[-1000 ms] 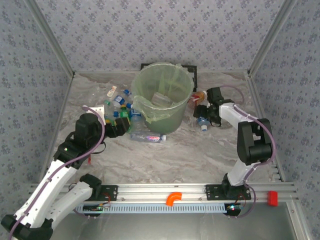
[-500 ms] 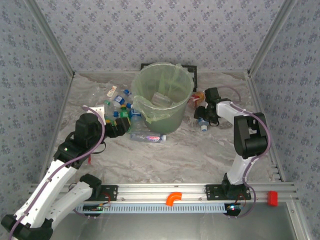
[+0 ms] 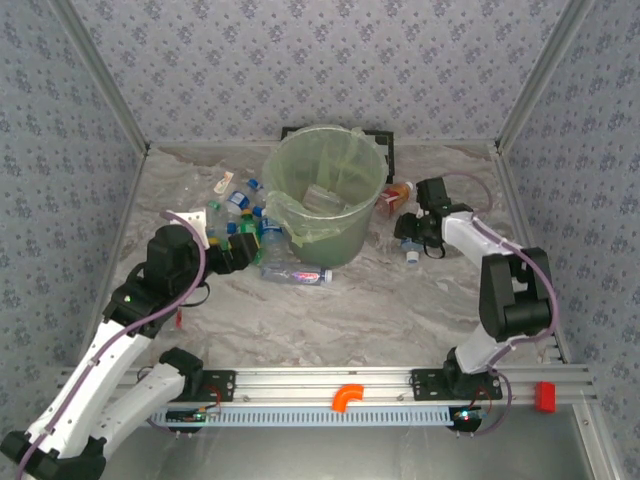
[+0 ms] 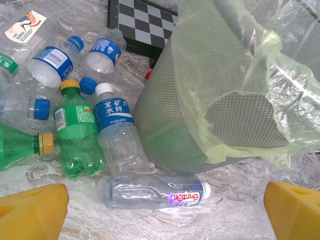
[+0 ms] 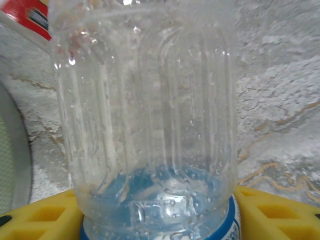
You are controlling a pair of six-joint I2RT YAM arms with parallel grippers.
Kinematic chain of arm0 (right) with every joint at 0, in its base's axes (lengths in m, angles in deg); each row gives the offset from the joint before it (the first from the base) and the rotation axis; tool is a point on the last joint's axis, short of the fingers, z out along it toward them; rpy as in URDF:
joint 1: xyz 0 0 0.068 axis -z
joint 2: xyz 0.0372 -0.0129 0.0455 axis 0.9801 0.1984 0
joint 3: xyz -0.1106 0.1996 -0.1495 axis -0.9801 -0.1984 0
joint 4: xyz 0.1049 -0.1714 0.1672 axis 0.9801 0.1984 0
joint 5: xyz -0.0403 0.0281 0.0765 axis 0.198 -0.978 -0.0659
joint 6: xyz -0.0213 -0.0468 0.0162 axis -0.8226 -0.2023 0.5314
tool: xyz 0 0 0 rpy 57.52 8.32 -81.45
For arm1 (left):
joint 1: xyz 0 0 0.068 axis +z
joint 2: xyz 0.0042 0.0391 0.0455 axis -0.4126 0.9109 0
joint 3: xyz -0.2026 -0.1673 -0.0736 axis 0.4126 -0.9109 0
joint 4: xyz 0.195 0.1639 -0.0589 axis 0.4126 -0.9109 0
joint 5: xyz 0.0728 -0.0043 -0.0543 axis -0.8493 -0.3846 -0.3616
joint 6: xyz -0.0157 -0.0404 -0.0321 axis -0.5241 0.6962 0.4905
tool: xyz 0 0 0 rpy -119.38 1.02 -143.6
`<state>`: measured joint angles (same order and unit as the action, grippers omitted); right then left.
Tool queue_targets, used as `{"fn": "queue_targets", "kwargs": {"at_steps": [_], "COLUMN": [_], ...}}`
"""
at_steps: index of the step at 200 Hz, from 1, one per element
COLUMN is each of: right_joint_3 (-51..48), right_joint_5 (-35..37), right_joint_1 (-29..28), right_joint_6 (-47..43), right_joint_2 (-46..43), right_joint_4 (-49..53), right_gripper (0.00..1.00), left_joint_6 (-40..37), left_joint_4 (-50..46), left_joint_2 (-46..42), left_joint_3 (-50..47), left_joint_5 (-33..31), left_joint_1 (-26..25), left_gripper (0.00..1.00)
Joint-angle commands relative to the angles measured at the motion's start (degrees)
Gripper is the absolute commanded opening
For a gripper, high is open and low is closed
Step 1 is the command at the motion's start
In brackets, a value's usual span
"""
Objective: Put the plastic bottles in the bin
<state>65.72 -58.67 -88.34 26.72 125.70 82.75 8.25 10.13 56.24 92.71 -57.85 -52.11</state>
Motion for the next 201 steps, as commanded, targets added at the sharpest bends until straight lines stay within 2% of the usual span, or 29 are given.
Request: {"fn": "queue_targets", "kwargs": {"at_steps": [1, 56, 95, 150, 201], "right_joint_3": [-1.6, -0.3, 9.7, 31.0, 48.7], "right_joint_5": [0.8, 1.2, 6.8, 16.7, 24.7], "right_joint_1": [0.0, -1.3, -7.5, -22.7, -33.2], "right_joint_6": [-0.6, 0.0, -3.5, -14.7, -27.5], "right_joint_2": [-6.0, -21.2, -26.3, -18.0, -2.8], "right_joint_4": [0.0, 4.5, 9.9, 18.6, 25.6], "right_gripper": [0.62, 0.61, 0.6, 0.6, 0.6], "left_joint_6": [0.6, 0.8, 0.6, 0.7, 0.3], "left_joint_4": [-1.3, -1.0, -0.7, -1.5, -3.5], "left_joint_2": [-1.2, -1.0, -0.4, -1.1, -3.3], "left_joint_3": [2.8, 4.6, 5.6, 5.8, 5.8], "left_joint_5": [-1.3, -2.2, -2.5, -2.4, -3.4], "left_joint_1": [0.2, 0.2, 0.2, 0.2, 0.2], "left_gripper": [1.0, 1.0, 1.0, 1.0, 1.0]}}
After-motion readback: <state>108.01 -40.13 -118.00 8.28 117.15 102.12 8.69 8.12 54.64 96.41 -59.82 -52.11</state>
